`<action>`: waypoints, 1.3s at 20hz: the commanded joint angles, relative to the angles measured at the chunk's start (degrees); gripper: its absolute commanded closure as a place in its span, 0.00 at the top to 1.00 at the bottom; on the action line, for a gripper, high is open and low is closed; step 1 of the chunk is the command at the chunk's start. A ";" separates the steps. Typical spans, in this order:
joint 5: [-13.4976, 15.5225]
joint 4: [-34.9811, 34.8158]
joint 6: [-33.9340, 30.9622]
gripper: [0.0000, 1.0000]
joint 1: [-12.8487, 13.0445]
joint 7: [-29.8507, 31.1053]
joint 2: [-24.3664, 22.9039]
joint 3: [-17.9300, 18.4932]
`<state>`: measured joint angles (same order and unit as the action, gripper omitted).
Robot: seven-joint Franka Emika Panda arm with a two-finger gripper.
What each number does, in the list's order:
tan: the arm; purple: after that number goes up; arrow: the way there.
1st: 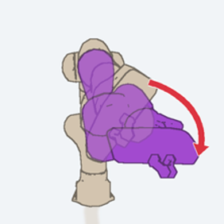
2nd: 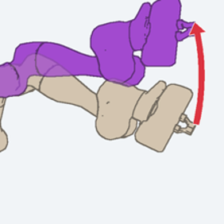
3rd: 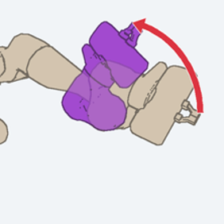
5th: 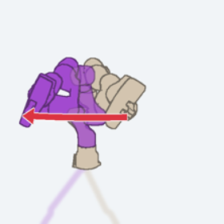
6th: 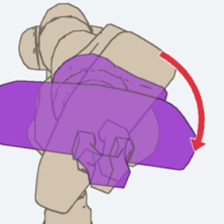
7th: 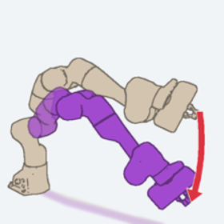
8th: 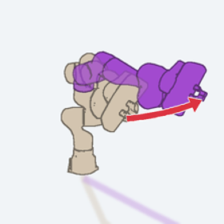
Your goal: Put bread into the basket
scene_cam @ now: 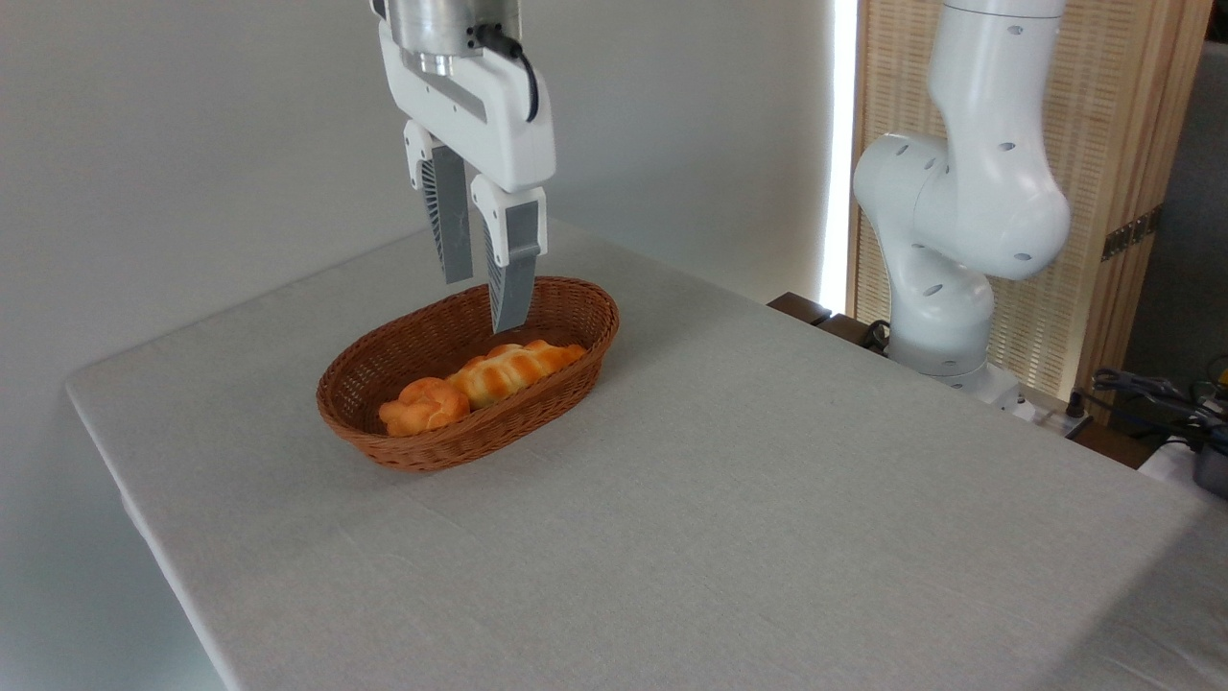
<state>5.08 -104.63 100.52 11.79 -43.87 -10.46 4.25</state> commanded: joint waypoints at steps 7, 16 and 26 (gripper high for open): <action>0.11 5.48 -3.48 1.00 -2.46 -1.04 1.75 2.34; -0.07 8.74 -8.41 1.00 -4.05 -6.31 3.52 3.92; -3.15 14.01 -12.19 1.00 -4.14 -4.39 7.65 3.31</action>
<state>2.55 -94.43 90.39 7.60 -49.68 -5.93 8.22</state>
